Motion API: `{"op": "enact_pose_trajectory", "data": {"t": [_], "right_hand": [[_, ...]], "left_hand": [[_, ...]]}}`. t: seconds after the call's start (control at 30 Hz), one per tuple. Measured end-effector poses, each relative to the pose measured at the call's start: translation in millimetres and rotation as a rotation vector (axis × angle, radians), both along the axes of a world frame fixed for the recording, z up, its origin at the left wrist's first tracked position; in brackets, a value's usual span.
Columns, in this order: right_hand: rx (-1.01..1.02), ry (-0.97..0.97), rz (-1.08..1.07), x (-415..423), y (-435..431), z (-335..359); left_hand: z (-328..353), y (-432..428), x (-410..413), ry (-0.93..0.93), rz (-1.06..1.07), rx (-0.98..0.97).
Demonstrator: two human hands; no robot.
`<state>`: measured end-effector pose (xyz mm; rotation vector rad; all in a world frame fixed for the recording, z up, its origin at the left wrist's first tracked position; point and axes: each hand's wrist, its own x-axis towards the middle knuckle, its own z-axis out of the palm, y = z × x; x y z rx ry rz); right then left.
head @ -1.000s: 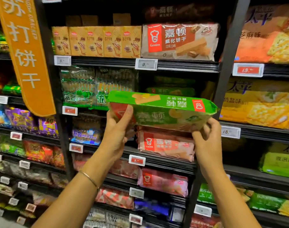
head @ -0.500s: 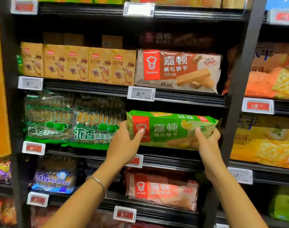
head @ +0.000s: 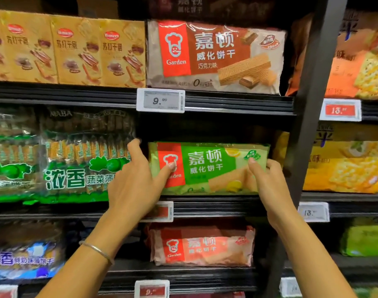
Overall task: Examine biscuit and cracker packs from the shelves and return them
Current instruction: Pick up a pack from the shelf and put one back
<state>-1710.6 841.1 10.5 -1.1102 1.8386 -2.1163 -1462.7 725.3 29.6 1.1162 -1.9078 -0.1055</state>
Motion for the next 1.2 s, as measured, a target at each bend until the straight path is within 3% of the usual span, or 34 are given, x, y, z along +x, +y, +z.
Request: {"op": "enact_pose_trajectory", "data": {"t": [0.2, 0.37, 0.63, 0.8, 1.2], "right_hand": [[-0.041, 0.037, -0.009, 5.5, 4.6, -8.8], [-0.093, 0.057, -0.059, 15.2, 7.9, -18.1], [-0.094, 0.027, -0.035, 24.8, 10.8, -17.5], [-0.112, -0.023, -0.039, 19.7, 20.0, -21.5], [-0.057, -0.049, 0.033, 21.4, 23.7, -17.1]], "left_hand": [[-4.2, -7.9, 13.6, 0.143, -0.21, 0.043], [-4.5, -10.9, 20.8, 0.192, -0.241, 0.08], [-22.0, -4.1, 12.3, 0.441, -0.448, 0.261], [-30.6, 2.9, 10.7, 0.409, -0.425, 0.183], [-27.1, 20.8, 8.0, 0.484, -0.499, 0.237]]}}
